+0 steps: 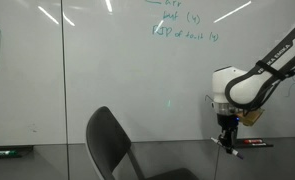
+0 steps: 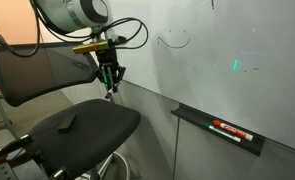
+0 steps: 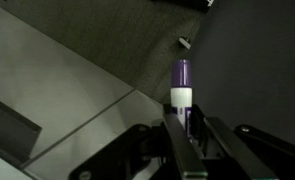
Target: Use the black marker from the seat of the chair to write on the whiteboard then place the marker back on the chair.
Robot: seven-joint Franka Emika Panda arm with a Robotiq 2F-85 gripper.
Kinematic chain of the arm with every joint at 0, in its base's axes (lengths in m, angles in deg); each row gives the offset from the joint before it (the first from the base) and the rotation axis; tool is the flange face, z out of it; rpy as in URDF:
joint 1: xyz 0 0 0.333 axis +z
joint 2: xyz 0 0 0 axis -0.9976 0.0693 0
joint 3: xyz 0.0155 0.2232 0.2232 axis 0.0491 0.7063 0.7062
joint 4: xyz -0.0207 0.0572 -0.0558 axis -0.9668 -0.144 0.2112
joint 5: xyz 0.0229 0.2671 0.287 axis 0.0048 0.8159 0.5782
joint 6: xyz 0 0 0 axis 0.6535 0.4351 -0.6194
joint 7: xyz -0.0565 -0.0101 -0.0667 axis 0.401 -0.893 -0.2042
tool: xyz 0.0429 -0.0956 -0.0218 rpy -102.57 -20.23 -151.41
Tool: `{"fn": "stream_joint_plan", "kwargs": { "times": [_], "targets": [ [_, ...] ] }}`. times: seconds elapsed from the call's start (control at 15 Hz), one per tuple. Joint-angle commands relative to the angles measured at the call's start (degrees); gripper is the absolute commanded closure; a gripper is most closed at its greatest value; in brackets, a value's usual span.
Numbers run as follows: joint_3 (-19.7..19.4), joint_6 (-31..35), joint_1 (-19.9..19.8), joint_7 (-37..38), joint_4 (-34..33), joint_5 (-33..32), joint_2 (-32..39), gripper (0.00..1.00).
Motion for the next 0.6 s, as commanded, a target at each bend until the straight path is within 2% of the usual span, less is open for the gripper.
{"fn": "stream_joint_plan", "kwargs": {
  "times": [0.0,0.27,0.53],
  "targets": [
    [2.3,13.2,0.9,-6.4,7.6,4.6,0.0,0.89],
    [6.4,23.5,1.9,-12.1,11.5,10.4,5.9,0.89],
    [8.8,29.2,3.9,-11.9,11.8,10.0,12.9,0.89]
  ]
}}
